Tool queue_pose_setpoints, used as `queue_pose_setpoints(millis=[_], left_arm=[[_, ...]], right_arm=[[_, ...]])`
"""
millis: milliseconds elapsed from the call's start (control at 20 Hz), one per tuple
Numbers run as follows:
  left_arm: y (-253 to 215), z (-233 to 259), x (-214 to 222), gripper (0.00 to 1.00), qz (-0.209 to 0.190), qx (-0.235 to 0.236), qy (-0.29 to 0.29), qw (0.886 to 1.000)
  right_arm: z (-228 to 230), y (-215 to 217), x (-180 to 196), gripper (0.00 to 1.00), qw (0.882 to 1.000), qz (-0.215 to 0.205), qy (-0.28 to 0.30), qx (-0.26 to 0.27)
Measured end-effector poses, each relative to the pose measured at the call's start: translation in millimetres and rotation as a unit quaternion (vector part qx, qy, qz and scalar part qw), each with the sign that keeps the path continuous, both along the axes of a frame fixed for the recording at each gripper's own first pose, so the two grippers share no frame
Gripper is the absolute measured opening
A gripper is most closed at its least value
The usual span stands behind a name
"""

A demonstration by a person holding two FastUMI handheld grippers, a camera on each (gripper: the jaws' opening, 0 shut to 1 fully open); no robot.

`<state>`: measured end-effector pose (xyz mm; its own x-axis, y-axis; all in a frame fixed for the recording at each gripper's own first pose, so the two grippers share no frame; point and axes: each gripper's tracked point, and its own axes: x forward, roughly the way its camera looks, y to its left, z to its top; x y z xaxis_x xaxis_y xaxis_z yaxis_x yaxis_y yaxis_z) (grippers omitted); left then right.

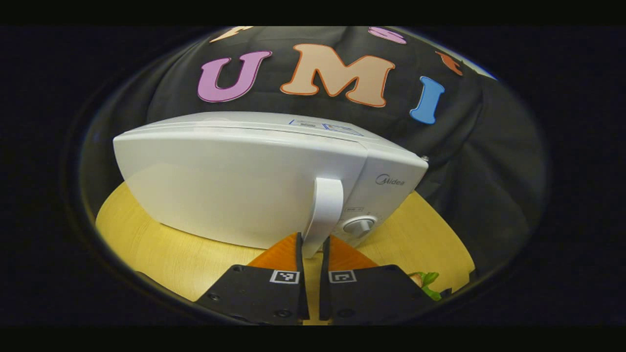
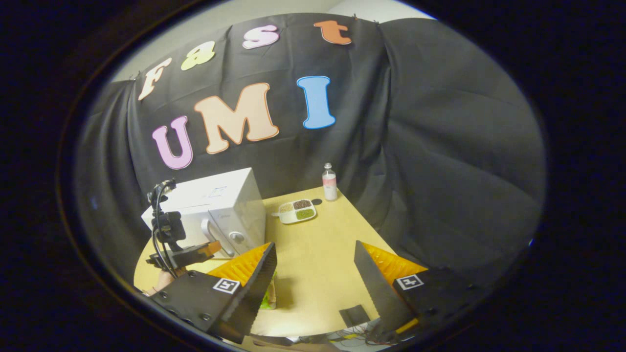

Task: Open the microwave oven with the left hand, put the food in, and close the microwave oven.

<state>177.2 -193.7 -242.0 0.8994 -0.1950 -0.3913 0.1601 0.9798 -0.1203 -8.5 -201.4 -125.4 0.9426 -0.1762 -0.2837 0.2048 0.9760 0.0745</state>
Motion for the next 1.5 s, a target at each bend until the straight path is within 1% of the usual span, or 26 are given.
queue_pose_setpoints(millis=[100,350,400,450,500,600,650,700,750,800,950,1000,1050,1100,1150,1250,1350,1450,1500], left_arm=[[-0.1,1.7,1.6,0.09,-0.005,0.011,-0.006,1.0],[-0.9,0.1,3.0,0.07,-0.005,0.029,-0.012,0.999],[-1.5,0.6,3.2,0.08,-0.004,0.032,-0.015,0.999],[-1.7,0.3,3.1,0.12,-0.004,0.032,-0.016,0.999],[-1.9,0.4,3.2,0.11,-0.003,0.03,-0.018,0.999],[-2.2,0.8,6.1,0.16,-0.002,0.022,-0.021,1.0],[-2.2,1.1,11.1,0.16,-0.003,0.018,-0.023,1.0],[-3.3,-2.2,15.0,0.21,-0.003,0.014,-0.018,1.0],[-4.1,-5.2,19.3,0.2,-0.001,0.013,-0.007,1.0],[-4.5,-5.2,23.3,0.23,0.003,0.013,-0.003,1.0],[-3.5,-7.6,23.4,0.18,0.014,0.03,-0.007,0.999],[-3.0,-8.4,23.9,0.18,0.017,0.037,-0.008,0.999],[-2.6,-6.4,22.6,0.11,0.021,0.032,-0.013,0.999],[-2.3,-7.0,20.4,0.1,0.028,0.02,-0.012,0.999],[-2.2,-5.4,20.6,0.07,0.031,0.014,-0.018,0.999],[-1.4,-7.4,17.9,0.06,0.032,0.027,-0.006,0.999],[-1.7,-5.2,17.8,0.05,0.036,0.017,-0.011,0.999],[1.4,-11.4,-2.2,0.04,0.038,0.011,0.003,0.999],[5.9,-9.9,-17.4,0.04,0.031,0.016,-0.012,0.999]], right_arm=[[-0.3,1.2,1.8,1.0,1.0,0.005,0.0,0.001],[-4.0,3.2,-2.1,1.0,1.0,0.011,0.001,0.006],[-6.6,3.6,-4.1,0.92,1.0,0.011,0.002,0.008],[-8.3,2.8,-5.1,0.92,1.0,0.011,0.004,0.01],[-12.7,2.2,-6.5,0.92,1.0,0.012,0.008,0.012],[-17.8,0.3,-7.9,0.92,1.0,0.012,0.017,0.017],[-17.0,-0.9,-8.8,0.92,1.0,0.011,0.017,0.018],[-15.8,-3.3,-8.8,0.92,1.0,0.01,0.015,0.018],[-14.8,-5.2,-8.7,0.92,1.0,0.01,0.015,0.017],[-15.1,-7.1,-8.0,0.92,1.0,0.01,0.016,0.015],[-12.2,-13.8,-7.6,0.92,1.0,0.005,0.016,0.013],[-11.4,-13.1,-6.9,0.92,1.0,0.007,0.016,0.016],[-12.1,-12.0,-6.1,0.92,1.0,0.009,0.017,0.02],[-14.2,-10.6,-6.8,1.0,0.999,0.011,0.021,0.021],[-15.2,-9.7,-7.3,1.0,0.999,0.015,0.023,0.024],[-15.7,-7.4,-10.0,1.0,0.999,0.019,0.027,0.031],[-19.9,-7.0,-13.5,1.0,0.999,0.021,0.034,0.029],[-23.5,-11.3,-17.9,1.0,0.999,0.017,0.04,0.022],[-23.2,-12.6,-21.3,1.0,0.999,0.015,0.04,0.021]])
